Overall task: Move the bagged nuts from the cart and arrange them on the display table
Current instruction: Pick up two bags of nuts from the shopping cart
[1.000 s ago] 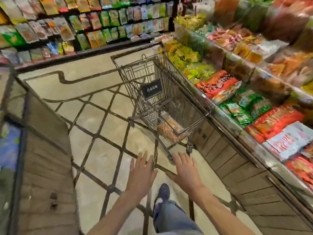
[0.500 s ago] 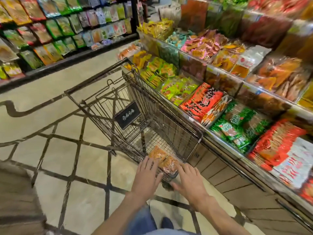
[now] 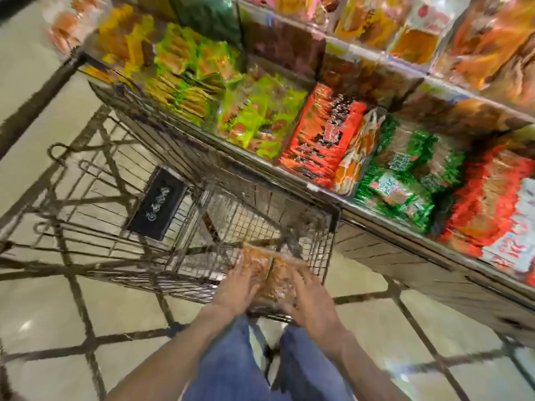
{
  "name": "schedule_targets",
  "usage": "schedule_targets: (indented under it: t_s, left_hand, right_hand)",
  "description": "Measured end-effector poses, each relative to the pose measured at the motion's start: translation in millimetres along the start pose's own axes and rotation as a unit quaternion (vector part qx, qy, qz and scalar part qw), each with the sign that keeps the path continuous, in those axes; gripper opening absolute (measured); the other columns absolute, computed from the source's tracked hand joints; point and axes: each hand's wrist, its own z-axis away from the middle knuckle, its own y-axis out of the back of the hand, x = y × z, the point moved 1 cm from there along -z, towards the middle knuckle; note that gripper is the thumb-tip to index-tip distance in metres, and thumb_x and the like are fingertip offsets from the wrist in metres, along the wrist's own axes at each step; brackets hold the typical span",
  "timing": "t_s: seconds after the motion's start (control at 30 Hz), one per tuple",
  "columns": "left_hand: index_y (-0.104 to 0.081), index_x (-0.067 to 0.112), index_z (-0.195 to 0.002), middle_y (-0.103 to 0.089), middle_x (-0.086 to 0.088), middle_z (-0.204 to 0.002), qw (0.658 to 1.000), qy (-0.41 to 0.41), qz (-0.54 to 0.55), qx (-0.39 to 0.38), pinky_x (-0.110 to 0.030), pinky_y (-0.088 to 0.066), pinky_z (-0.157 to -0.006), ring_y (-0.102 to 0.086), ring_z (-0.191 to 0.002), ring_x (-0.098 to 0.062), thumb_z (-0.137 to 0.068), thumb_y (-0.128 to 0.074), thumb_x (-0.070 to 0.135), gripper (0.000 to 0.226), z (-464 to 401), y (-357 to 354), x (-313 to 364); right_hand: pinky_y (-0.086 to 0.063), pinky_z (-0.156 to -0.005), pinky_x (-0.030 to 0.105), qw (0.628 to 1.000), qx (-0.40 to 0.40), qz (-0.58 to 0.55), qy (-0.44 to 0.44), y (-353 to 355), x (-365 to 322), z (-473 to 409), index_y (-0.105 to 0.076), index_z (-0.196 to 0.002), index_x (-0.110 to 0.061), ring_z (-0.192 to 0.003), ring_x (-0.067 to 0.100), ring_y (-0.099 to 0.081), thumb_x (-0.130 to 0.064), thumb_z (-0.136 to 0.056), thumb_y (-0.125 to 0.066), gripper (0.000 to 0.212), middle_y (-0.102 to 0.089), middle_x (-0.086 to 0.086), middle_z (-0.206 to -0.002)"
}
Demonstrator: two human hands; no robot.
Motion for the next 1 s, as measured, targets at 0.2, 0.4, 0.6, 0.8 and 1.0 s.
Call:
schedule_targets:
  t_s: [0.2, 0.4, 0.6, 0.8, 1.0]
  left_hand:
    - [-0.035, 0.025, -0.161, -0.047, -0.005, -0.159, 0.998, 0.033, 0.03, -0.055, -0.038, -0.045, -0.112, -0.053, -0.139, -0.029, -0.106, -0.058, 0.041, 0.061, -83.3, -26.9, -46.9]
    - [-0.046, 0.032, -0.143, -0.063, 0.006, -0.133, 0.981, 0.132, 0.116, -0.076, -0.051, -0.055, -0.107, -0.064, -0.121, -0.02, -0.075, -0.072, 0.074, 0.084, -180.8, -130.4, -113.9]
    - [-0.064, 0.032, -0.12, -0.072, 0.011, -0.113, 0.972, 0.143, 0.18, -0.056, -0.041, -0.063, -0.092, -0.072, -0.102, -0.014, -0.049, -0.07, 0.1, 0.099, -220.3, -160.6, -134.4]
    - [-0.067, 0.022, -0.118, -0.072, 0.012, -0.105, 0.952, 0.141, 0.259, -0.082, -0.022, -0.05, -0.085, -0.067, -0.096, -0.006, -0.078, -0.094, 0.03, 0.048, -192.3, -81.6, -93.0]
    - [-0.053, 0.024, -0.132, -0.07, 0.005, -0.115, 0.917, 0.164, 0.35, -0.098, -0.025, -0.055, -0.08, -0.067, -0.109, -0.018, -0.081, -0.09, 0.014, 0.065, -181.4, -52.0, -115.7]
  right_hand:
    - [-0.047, -0.11, 0.043, 0.992, -0.064, -0.068, -0.08, -47.4, -1.8, -61.2, -0.032, -0.164, -0.011, -0.14, 0.04, -0.051, -0.053, -0.098, -0.065, 0.085, -0.043, 0.018, -0.16]
    - [-0.045, -0.118, 0.044, 0.98, -0.059, -0.147, -0.118, -88.2, 13.4, -99.8, -0.024, -0.165, -0.025, -0.143, 0.023, -0.047, -0.057, -0.095, -0.067, 0.088, -0.042, 0.002, -0.16]
    - [-0.048, -0.115, 0.044, 0.955, -0.08, -0.189, -0.215, -123.5, 32.1, -112.3, -0.033, -0.156, -0.022, -0.135, 0.024, -0.052, -0.054, -0.097, -0.066, 0.074, -0.049, 0.004, -0.151]
    - [-0.052, -0.11, 0.05, 0.914, -0.054, -0.262, -0.305, -139.4, 37.1, -118.8, -0.032, -0.154, -0.032, -0.129, 0.024, -0.06, -0.06, -0.089, -0.074, 0.082, -0.055, 0.0, -0.144]
    - [-0.049, -0.111, 0.049, 0.858, -0.039, -0.317, -0.402, -143.8, 30.5, -133.3, -0.029, -0.153, -0.015, -0.132, 0.034, -0.056, -0.031, -0.092, -0.078, 0.08, -0.049, 0.014, -0.145]
